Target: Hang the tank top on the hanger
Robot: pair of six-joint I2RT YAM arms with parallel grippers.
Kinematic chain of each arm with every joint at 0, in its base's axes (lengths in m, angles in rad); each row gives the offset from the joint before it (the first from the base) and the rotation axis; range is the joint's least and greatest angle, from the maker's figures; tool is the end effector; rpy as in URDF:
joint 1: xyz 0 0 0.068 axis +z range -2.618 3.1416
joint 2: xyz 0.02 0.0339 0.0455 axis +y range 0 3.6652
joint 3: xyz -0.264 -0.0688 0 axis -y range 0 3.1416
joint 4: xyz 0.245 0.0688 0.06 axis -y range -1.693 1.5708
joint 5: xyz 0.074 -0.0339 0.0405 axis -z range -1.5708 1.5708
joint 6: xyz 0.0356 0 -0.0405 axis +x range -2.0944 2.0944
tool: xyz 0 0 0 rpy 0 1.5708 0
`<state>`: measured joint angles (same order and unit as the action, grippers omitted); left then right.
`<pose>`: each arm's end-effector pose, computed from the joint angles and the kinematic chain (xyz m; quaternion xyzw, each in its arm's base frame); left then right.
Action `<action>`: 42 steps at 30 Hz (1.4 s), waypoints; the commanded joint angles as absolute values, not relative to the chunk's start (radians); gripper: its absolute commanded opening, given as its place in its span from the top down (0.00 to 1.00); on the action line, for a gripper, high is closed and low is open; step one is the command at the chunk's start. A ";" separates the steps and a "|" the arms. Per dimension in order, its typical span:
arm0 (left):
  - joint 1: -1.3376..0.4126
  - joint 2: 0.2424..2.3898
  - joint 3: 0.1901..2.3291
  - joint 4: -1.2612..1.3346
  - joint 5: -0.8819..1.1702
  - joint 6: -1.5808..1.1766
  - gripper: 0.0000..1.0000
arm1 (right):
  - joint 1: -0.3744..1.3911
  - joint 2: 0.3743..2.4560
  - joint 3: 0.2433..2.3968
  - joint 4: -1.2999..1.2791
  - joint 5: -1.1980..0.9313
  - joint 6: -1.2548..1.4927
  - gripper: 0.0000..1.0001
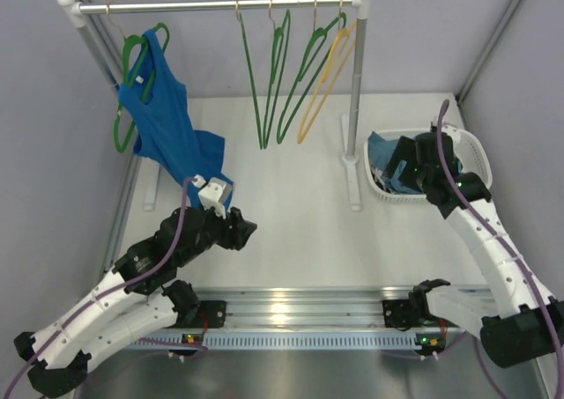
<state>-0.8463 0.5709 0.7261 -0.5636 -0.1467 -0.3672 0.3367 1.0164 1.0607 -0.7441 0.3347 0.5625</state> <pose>0.0906 -0.0946 0.3099 0.1587 0.8193 -0.2619 0.4847 0.1978 0.0568 0.3394 0.1705 0.8804 0.0448 0.4403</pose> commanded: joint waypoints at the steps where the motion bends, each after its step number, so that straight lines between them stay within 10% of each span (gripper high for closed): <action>1: -0.850 0.554 0.723 -0.535 -0.140 -0.357 0.39 | 0.178 1.095 1.117 -0.717 0.187 0.503 0.03; 20: -0.850 0.566 0.716 -0.529 -0.129 -0.359 0.39 | 0.066 1.637 1.221 -0.453 0.187 0.494 0.42; 30: -0.850 0.574 0.715 -0.531 -0.132 -0.359 0.39 | 0.066 1.602 1.235 -0.471 0.147 0.477 1.00; 42: -0.850 0.563 0.715 -0.528 -0.133 -0.360 0.39 | 0.069 1.344 1.526 -0.692 0.063 0.449 1.00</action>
<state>-0.8463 0.5735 0.7170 -0.5621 -0.1383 -0.3672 0.0799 1.4429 1.4029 -0.6388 0.1139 0.4694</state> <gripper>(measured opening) 0.608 0.011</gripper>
